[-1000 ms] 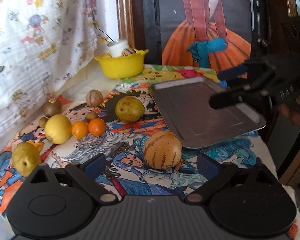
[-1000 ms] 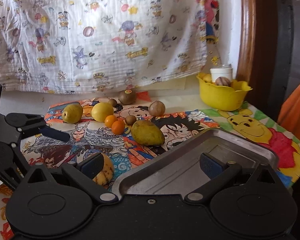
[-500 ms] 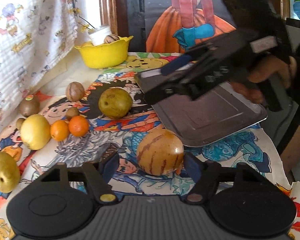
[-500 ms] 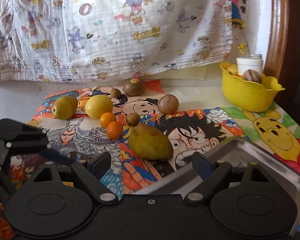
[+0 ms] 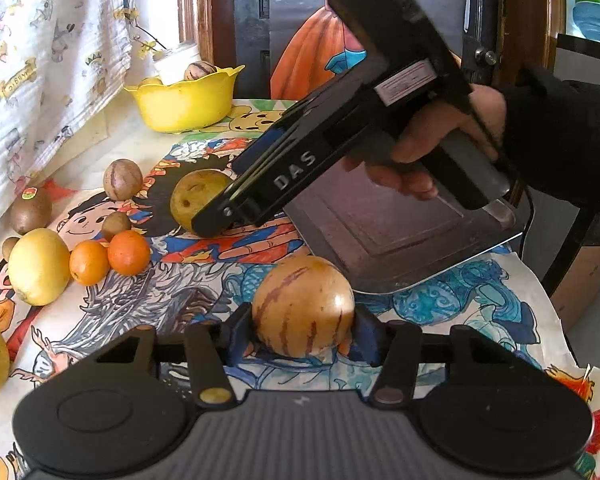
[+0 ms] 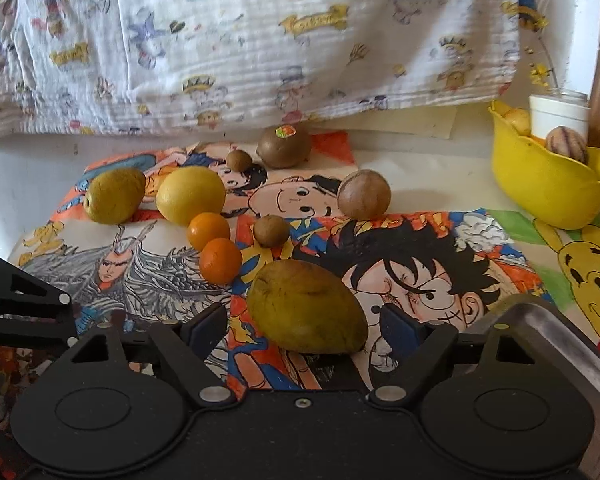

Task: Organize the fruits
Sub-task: 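Grasp the striped pepino melon with the left tool while the right tool grasps the green pear, then lift the pepino with the left tool while the right tool lifts the green pear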

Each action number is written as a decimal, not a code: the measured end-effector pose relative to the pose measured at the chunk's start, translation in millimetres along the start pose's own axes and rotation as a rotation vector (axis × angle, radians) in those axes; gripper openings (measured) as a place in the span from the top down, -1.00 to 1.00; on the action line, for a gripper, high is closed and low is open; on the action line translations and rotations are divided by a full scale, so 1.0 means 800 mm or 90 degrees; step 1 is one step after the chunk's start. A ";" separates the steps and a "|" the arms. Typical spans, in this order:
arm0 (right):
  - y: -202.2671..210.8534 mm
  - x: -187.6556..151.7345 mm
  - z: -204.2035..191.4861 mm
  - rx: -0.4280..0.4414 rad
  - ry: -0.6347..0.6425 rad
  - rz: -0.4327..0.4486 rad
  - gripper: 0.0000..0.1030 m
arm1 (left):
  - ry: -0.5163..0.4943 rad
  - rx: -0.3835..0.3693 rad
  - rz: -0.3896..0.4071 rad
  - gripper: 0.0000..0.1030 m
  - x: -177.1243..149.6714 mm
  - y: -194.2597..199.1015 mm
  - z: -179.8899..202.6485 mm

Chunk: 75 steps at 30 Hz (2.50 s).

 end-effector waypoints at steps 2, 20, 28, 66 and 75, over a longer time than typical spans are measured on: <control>-0.005 0.000 -0.001 0.004 0.009 -0.002 -0.59 | 0.003 -0.002 0.001 -0.11 0.000 0.000 0.000; -0.019 -0.006 -0.001 0.000 0.057 0.003 -0.35 | 0.065 0.040 -0.002 -0.07 0.003 0.001 -0.013; -0.012 -0.009 -0.001 0.005 0.035 0.023 -0.33 | 0.123 0.091 0.014 -0.07 0.008 0.013 -0.035; 0.001 -0.015 -0.013 0.007 0.031 0.034 -0.38 | 0.204 0.188 0.037 -0.07 0.009 0.040 -0.078; -0.009 -0.015 0.000 0.006 -0.004 0.040 -0.26 | 0.212 0.191 0.022 -0.07 0.001 0.032 -0.081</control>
Point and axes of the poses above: each gripper's, at about its wrist camera, not at the fingertips, and y roughly against the way its jaws point, z to its right, x to its top, the point moved 10 cm from there along -y, roughly the way its jaws point, and after that the axes turned 5 degrees about z, right-handed, at the moved point
